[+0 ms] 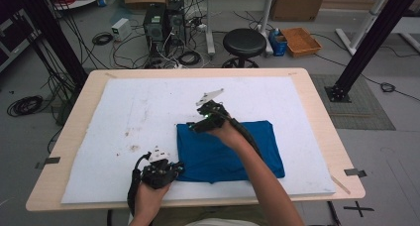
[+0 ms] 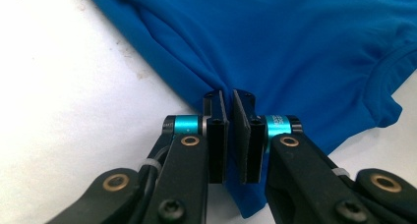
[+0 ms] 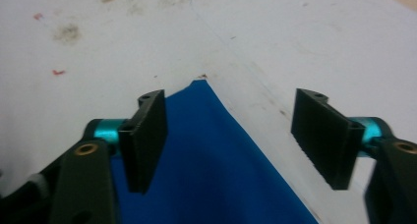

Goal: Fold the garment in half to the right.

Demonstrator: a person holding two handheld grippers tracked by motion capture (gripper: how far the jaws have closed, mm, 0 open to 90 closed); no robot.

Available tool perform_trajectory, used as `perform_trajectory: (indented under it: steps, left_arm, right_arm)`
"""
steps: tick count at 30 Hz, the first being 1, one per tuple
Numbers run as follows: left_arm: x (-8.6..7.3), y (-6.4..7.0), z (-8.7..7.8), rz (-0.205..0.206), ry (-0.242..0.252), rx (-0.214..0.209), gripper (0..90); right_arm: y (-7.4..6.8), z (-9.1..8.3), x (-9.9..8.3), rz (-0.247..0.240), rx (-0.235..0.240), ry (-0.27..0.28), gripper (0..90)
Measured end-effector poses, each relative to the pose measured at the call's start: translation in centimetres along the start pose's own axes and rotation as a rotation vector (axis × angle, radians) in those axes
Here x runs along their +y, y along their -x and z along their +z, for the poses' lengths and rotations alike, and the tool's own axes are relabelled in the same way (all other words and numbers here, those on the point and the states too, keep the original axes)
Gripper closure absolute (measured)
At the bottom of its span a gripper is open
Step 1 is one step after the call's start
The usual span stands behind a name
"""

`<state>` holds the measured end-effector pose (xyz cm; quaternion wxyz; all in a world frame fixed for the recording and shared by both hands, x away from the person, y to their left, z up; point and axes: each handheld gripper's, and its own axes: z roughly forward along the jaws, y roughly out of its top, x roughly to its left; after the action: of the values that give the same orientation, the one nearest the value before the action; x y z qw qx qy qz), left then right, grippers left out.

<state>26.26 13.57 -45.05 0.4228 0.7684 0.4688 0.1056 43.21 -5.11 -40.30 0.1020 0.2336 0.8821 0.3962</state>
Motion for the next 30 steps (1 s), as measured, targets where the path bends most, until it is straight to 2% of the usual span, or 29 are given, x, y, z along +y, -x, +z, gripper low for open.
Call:
perform_trajectory:
  steps: [4, 9, 11, 12, 16, 17, 20, 22, 24, 30]
  left_arm:
    - [0.0, -0.1, 0.1, 0.004, 0.001, -0.003, 84.4]
    - [0.0, -0.1, 0.1, 0.001, -0.003, -0.010, 84.4]
    - [0.1, -0.2, 0.1, 0.000, -0.003, -0.012, 84.5]
    - [0.1, -0.2, 0.1, 0.003, -0.004, -0.013, 84.5]
    - [0.1, -0.3, 0.1, 0.002, -0.009, -0.019, 84.6]
    - [0.2, -0.3, 0.1, 0.000, -0.006, -0.019, 84.6]
    - [0.2, -0.3, 0.0, 0.005, -0.009, -0.023, 84.8]
    - [0.4, -0.4, -0.1, -0.004, 0.014, -0.036, 84.9]
    - [0.7, -0.6, -0.5, -0.014, 0.038, -0.068, 84.9]
    - [2.2, -0.1, -1.3, -0.035, 0.126, -0.196, 84.8]
  right_arm:
    - [-0.7, 3.1, 0.8, -0.032, -0.028, -0.108, 40.9]
    - [-0.7, 5.2, 1.1, -0.043, -0.043, -0.147, 52.3]
    - [-0.7, 5.9, 0.9, -0.056, -0.048, -0.168, 61.0]
    - [-0.7, 5.9, 1.0, -0.048, -0.036, -0.166, 65.9]
    - [-1.0, 6.0, 1.1, -0.084, 0.000, -0.165, 85.2]
    - [-1.0, 6.0, 1.1, -0.074, 0.009, -0.166, 87.5]
    - [-0.8, 6.0, 1.0, -0.046, 0.021, -0.161, 89.1]
    - [-0.7, 5.8, 1.1, -0.048, 0.017, -0.151, 89.1]
    - [-0.7, 5.2, 1.3, -0.053, 0.014, -0.125, 89.1]
    - [0.4, 1.8, 1.5, -0.004, 0.032, -0.016, 89.1]
